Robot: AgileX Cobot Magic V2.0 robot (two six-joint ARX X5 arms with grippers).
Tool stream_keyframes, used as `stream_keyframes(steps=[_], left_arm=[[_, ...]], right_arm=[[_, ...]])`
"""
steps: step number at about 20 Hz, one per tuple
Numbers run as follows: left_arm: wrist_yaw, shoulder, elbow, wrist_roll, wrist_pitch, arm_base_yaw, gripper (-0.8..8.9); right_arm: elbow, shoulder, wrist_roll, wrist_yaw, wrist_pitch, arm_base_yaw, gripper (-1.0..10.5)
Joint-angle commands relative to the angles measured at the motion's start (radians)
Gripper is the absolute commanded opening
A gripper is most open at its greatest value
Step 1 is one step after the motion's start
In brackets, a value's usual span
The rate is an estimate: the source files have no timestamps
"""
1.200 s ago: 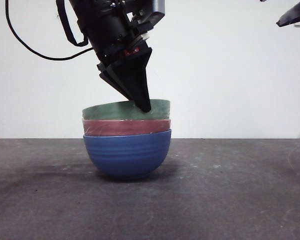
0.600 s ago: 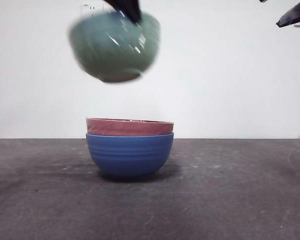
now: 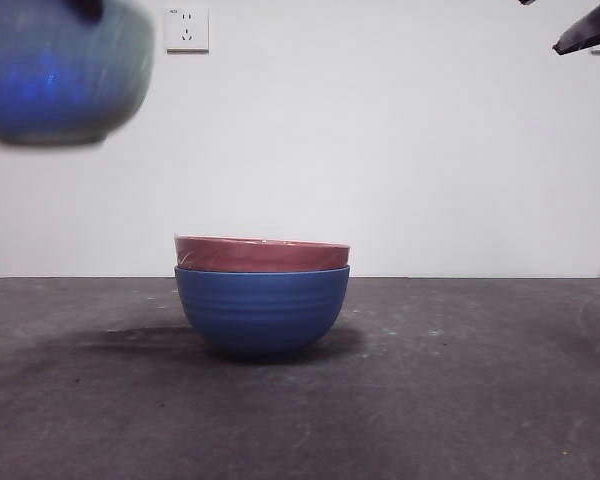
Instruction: Pick up the green bowl on the top,put the green bowl on the left,pick up the red bowl in the middle,put the red bowl on the right
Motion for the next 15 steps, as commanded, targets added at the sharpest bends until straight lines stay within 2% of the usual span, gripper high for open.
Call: stream_keyframes(steps=[1, 4, 7, 9, 15], left_arm=[[-0.017, 0.013, -0.141, -0.042, 0.113, -0.005, -0.09], [-0.013, 0.039, -0.294, -0.042, 0.304, -0.005, -0.09], [-0.013, 0.076, -0.391, -0.042, 0.424, -0.005, -0.09], [-0.005, 0.097, -0.425, -0.042, 0.475, -0.005, -0.09], [0.005, 0.171, -0.433, -0.038, 0.497, -0.005, -0.02]], right_arm=[[0.002, 0.001, -0.005, -0.002, 0.005, 0.002, 2.8], [0.002, 0.001, -0.004, -0.002, 0.005, 0.002, 2.8], [0.002, 0.001, -0.001, -0.002, 0.005, 0.002, 2.8], [0.002, 0.001, -0.001, -0.002, 0.005, 0.002, 2.8], [0.002, 0.001, -0.001, -0.002, 0.005, 0.002, 2.8]])
